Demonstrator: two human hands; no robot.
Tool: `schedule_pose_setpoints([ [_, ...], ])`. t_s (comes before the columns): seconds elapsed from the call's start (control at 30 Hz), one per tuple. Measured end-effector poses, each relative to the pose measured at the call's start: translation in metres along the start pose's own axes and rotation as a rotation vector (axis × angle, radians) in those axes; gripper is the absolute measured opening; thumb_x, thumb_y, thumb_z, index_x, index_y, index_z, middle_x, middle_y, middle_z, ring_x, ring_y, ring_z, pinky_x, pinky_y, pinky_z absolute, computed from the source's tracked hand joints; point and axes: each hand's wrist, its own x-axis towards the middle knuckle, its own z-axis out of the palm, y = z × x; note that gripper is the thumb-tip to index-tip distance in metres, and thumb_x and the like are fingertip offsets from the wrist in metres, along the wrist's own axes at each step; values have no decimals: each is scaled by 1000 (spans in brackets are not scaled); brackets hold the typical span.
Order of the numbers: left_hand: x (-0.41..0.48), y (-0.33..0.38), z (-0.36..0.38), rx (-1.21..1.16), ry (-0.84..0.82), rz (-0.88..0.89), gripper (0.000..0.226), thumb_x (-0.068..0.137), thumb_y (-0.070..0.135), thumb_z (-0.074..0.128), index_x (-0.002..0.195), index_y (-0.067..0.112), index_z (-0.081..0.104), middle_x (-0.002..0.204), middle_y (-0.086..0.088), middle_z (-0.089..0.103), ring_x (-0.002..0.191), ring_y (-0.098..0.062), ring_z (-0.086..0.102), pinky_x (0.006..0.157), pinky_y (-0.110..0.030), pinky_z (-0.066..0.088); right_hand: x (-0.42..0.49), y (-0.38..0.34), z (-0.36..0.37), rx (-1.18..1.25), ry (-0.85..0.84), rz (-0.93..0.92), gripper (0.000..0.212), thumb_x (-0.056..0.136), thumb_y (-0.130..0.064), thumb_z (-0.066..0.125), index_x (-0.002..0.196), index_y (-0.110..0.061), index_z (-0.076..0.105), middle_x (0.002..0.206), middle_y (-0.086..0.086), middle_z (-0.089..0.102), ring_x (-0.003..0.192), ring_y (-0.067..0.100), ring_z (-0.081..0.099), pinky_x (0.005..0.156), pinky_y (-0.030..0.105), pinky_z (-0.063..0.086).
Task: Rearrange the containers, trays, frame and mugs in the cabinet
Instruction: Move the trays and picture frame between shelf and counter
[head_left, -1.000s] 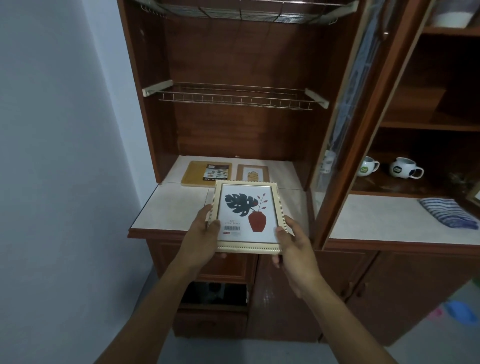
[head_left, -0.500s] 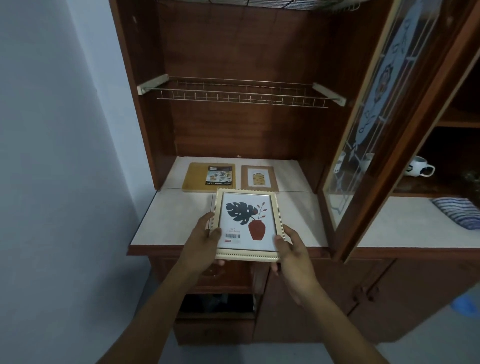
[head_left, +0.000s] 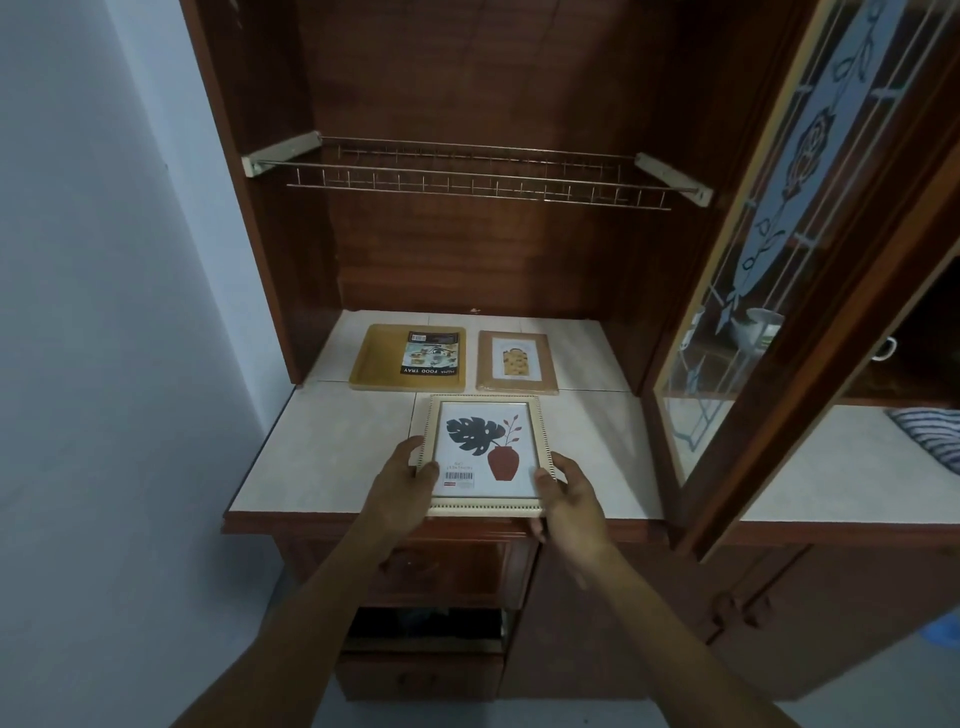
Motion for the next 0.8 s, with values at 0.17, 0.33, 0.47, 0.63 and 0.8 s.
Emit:
schedule_pose_setpoints([
  [0.17,17,-1,4,5,-6,-36,45,101,26,46,145,25,33,140,-6,51,105,-26,65,72,-31,60,17,3,0,-9,-16,28,23,102,-28,49,125,-22,48,72,11,64,42,13,44,43,24,39],
  [0.33,33,-2,9,44,-7,-47,46,102,25,44,146,23,32,142,-6,48,98,-19,59,49,-16,51,30,7,0,-42,-28,62,23,102,-31,49,124,-25,48,76,10,66,43,13,47,44,25,41],
  [0.47,44,-6,13,75,-8,-64,46,102,26,44,146,23,32,141,-7,50,105,-22,58,50,-18,51,35,7,0,-56,-45,54,18,102,-31,48,118,-24,50,78,13,67,46,13,48,44,25,42],
  [0.63,51,-8,16,107,-16,-57,45,102,25,42,145,20,32,142,-7,49,113,-25,57,50,-18,50,43,6,-2,-42,-64,46,12,103,-28,46,114,-23,51,83,16,68,45,13,48,44,24,43],
  [0.8,57,-9,18,122,-10,-45,45,102,24,42,145,19,32,141,-7,50,116,-27,56,50,-18,49,47,10,-2,-66,-65,52,20,103,-29,47,120,-19,51,86,16,69,46,14,48,45,25,44],
])
